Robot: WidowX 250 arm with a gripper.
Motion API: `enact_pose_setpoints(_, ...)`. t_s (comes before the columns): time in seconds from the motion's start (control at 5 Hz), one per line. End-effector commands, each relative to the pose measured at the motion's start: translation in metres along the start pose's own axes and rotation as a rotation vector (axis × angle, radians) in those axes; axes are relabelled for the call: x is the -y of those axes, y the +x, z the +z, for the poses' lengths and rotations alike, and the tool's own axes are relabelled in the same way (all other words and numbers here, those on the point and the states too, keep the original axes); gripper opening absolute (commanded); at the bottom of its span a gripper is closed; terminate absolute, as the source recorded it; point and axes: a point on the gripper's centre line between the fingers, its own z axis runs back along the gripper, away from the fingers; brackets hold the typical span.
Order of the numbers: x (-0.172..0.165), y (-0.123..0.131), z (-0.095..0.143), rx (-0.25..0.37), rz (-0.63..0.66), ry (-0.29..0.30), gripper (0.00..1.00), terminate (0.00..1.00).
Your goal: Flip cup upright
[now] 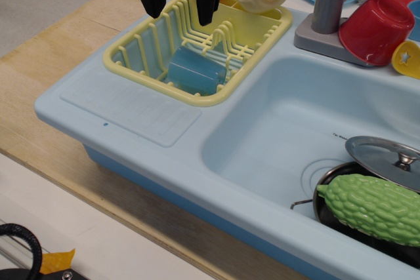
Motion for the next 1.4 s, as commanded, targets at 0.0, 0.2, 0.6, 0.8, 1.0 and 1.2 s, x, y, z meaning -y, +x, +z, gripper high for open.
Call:
enact_pose_setpoints(0.0,0.0,0.0,0.0,0.0,0.0,0.0,1.0,0.0)
enact_pose_setpoints(0.2,-0.005,0.0,-0.008,-0.034,0.034,-0.046,1.0,0.0)
enact_pose_setpoints(0.6,-0.006,-0.002,-0.018,-0.071,0.076,-0.083,1.0,0.0)
enact_pose_setpoints(0.8,-0.005,-0.002,-0.022,-0.079,0.08,-0.093,1.0,0.0)
enact_pose_setpoints(1.0,-0.005,0.0,-0.027,-0.084,0.078,-0.094,1.0,0.0)
enact_pose_setpoints(1.2,-0.006,0.002,-0.032,-0.083,0.075,-0.097,1.0,0.0)
